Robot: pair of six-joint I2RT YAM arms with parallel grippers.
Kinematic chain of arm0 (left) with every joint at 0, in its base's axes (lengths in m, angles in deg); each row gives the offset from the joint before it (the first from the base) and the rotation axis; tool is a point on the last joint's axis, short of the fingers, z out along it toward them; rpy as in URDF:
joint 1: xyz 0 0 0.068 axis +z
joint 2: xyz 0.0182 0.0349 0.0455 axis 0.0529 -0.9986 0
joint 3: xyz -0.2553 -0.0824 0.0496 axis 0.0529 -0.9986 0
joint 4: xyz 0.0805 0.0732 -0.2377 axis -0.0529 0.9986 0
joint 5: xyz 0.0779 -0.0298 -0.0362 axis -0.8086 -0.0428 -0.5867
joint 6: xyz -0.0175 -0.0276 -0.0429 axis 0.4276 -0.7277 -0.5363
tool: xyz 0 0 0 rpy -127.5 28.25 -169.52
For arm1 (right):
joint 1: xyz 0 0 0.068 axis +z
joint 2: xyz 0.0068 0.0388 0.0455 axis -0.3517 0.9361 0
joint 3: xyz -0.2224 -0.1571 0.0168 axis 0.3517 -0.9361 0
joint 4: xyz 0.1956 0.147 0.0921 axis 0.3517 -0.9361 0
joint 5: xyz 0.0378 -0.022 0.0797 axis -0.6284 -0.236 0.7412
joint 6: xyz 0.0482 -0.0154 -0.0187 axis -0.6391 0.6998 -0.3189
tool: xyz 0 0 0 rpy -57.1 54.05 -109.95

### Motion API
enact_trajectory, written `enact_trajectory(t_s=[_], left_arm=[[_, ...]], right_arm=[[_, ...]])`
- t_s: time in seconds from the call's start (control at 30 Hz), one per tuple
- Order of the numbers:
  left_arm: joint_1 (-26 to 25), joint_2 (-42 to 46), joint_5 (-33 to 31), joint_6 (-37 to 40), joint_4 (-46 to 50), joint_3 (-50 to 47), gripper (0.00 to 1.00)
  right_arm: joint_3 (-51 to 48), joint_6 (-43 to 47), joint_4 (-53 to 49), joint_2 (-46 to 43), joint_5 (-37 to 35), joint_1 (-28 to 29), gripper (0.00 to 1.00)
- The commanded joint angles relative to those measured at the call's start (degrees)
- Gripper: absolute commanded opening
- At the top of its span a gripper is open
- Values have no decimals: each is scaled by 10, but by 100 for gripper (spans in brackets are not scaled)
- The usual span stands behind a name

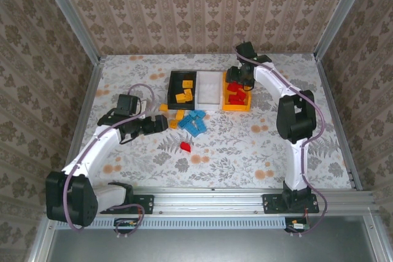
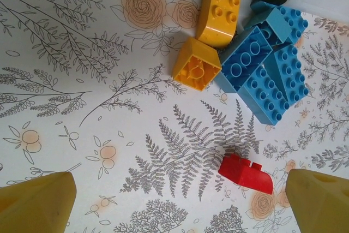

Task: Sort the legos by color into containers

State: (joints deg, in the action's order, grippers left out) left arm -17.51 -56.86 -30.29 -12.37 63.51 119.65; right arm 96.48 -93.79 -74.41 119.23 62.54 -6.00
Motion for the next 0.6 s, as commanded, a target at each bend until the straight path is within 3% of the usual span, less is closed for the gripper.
enact_trajectory(t_s=[0.0, 0.27, 0.43, 0.57], left_arm=[[-15, -10, 3, 13, 0, 2, 100], [-38, -23, -9, -8, -21, 5, 100], [-30, -6, 2, -24, -43, -6, 100], [-5, 9, 46, -48, -74, -34, 100]], right_arm=[[41, 18, -36, 13, 8, -3, 69], [-112, 24, 26, -116, 15, 19, 72], [-247, 47, 75, -207, 66, 84, 71], [-288, 54, 83, -210, 93, 149, 69]])
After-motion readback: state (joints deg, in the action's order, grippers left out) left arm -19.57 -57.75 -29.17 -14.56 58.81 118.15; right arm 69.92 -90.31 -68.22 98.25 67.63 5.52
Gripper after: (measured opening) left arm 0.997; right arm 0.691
